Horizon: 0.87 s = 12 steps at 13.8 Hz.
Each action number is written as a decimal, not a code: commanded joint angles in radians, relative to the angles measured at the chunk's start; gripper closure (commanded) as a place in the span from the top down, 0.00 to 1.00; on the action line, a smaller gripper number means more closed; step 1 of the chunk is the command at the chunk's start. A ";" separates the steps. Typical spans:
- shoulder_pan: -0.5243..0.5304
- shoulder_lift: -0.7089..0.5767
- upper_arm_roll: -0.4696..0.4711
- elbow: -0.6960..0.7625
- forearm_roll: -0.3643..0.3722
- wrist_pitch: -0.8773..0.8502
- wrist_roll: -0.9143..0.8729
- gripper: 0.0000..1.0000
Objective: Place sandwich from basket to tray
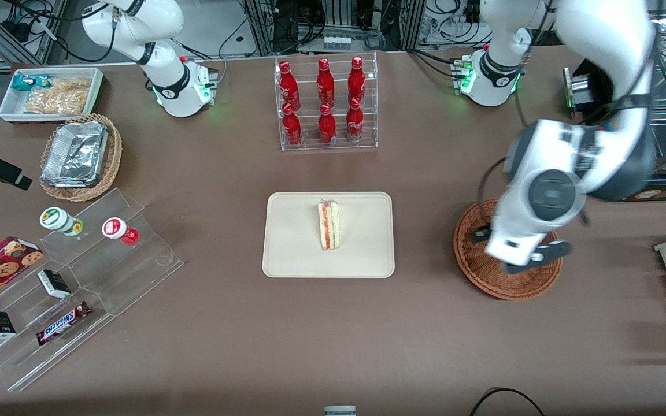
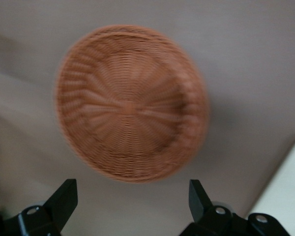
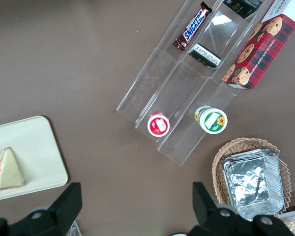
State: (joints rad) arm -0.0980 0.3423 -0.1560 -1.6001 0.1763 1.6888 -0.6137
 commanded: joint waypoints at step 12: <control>0.201 -0.215 -0.065 0.107 -0.146 -0.373 0.419 1.00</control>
State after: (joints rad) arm 0.1100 0.1024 -0.2126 -1.5613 0.0419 1.3593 -0.1980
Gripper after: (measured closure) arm 0.000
